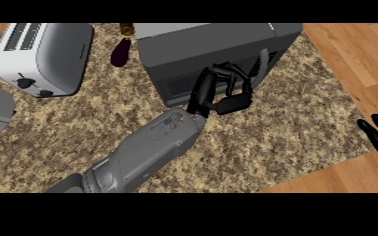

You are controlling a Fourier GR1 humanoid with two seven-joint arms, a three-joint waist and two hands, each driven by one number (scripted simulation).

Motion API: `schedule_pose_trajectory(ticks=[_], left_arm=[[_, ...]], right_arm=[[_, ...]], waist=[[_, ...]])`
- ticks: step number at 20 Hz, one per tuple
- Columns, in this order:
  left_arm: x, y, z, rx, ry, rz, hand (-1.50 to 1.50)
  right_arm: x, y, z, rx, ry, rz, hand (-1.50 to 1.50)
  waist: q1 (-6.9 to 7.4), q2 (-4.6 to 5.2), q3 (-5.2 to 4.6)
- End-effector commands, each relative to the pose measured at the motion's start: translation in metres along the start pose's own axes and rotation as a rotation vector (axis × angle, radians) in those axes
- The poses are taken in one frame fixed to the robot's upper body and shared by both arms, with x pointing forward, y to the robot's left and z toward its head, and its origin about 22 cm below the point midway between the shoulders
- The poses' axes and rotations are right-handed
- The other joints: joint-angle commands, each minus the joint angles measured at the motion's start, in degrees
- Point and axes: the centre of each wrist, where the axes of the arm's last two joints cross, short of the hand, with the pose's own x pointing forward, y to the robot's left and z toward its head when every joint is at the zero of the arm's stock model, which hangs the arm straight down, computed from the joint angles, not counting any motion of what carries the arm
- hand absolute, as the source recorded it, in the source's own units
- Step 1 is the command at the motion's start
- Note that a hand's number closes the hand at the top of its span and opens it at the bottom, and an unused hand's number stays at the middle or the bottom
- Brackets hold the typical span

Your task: Pick up the milk, place it into the microwave and close the microwave

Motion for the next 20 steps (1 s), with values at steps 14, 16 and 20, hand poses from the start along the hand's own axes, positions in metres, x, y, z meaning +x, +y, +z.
schedule_pose_trajectory(ticks=[14,16,20], left_arm=[[-0.004,0.02,-0.019,0.17,-0.047,-0.014,1.5],[-0.005,0.02,-0.018,0.171,-0.048,-0.012,1.5],[-0.005,0.02,-0.019,0.176,-0.068,-0.023,1.5]], right_arm=[[0.013,0.006,-0.011,0.13,-0.024,-0.052,-1.5],[0.014,0.01,-0.012,0.153,-0.007,-0.051,-1.5],[0.016,0.007,-0.013,0.147,-0.012,-0.047,-1.5]], waist=[[-1.22,1.12,-0.05],[-1.69,1.08,-0.15],[-1.49,1.5,-0.01]])
